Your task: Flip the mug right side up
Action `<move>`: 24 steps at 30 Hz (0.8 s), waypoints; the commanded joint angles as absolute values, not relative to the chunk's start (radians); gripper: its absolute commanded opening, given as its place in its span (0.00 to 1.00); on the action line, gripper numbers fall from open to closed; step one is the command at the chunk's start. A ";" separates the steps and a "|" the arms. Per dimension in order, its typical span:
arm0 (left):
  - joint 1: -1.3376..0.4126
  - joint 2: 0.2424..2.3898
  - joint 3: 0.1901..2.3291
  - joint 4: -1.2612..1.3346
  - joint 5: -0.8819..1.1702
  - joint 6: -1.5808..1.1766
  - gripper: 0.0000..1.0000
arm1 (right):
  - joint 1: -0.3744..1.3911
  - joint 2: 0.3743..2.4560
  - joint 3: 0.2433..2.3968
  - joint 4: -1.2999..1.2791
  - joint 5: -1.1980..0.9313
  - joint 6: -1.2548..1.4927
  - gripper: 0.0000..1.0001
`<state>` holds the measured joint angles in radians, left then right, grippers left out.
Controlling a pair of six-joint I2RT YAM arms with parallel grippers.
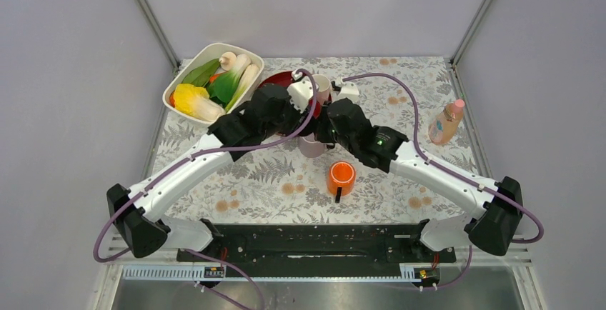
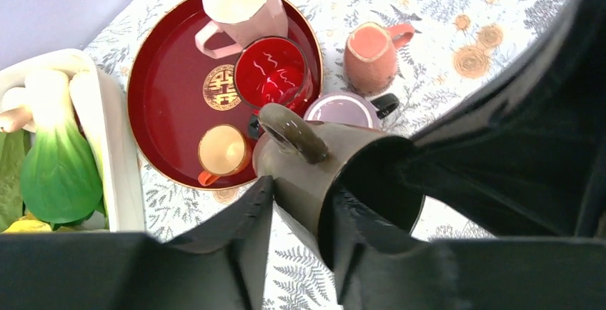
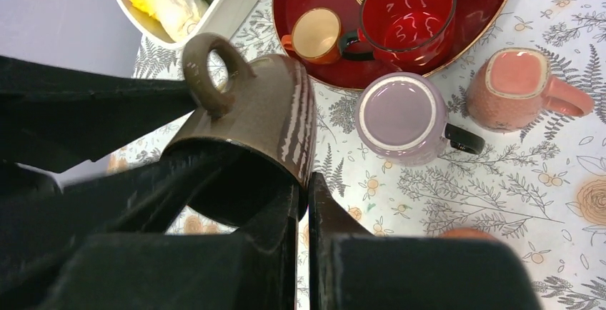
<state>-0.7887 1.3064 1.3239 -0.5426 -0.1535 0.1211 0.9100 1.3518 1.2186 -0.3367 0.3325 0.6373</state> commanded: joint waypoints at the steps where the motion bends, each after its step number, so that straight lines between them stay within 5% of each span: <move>1: -0.789 1.374 1.413 -0.499 -0.244 0.188 0.27 | 0.917 1.320 1.241 -0.246 0.318 0.626 0.00; 4: -0.779 1.416 1.430 -0.515 -0.240 0.206 0.00 | 0.917 1.336 1.252 -0.239 0.292 0.587 0.00; 7: -0.701 1.442 1.441 -0.527 -0.171 0.153 0.00 | 0.904 1.357 1.291 -0.239 0.274 0.540 0.02; 10: -0.614 1.458 1.461 -0.533 -0.109 0.107 0.00 | 0.865 1.386 1.335 -0.235 0.236 0.499 0.17; 14: -0.529 1.474 1.500 -0.503 -0.031 0.096 0.00 | 0.832 1.463 1.433 -0.251 0.152 0.432 0.59; 16: -0.473 1.510 1.571 -0.537 0.041 0.076 0.00 | 0.828 1.506 1.500 -0.281 0.128 0.404 0.94; 17: -0.433 1.535 1.610 -0.556 0.088 0.050 0.00 | 0.828 1.524 1.539 -0.307 0.123 0.400 0.99; 24: -0.202 1.765 1.902 -0.634 0.196 -0.127 0.00 | 0.817 1.494 1.661 -0.562 0.218 0.407 0.99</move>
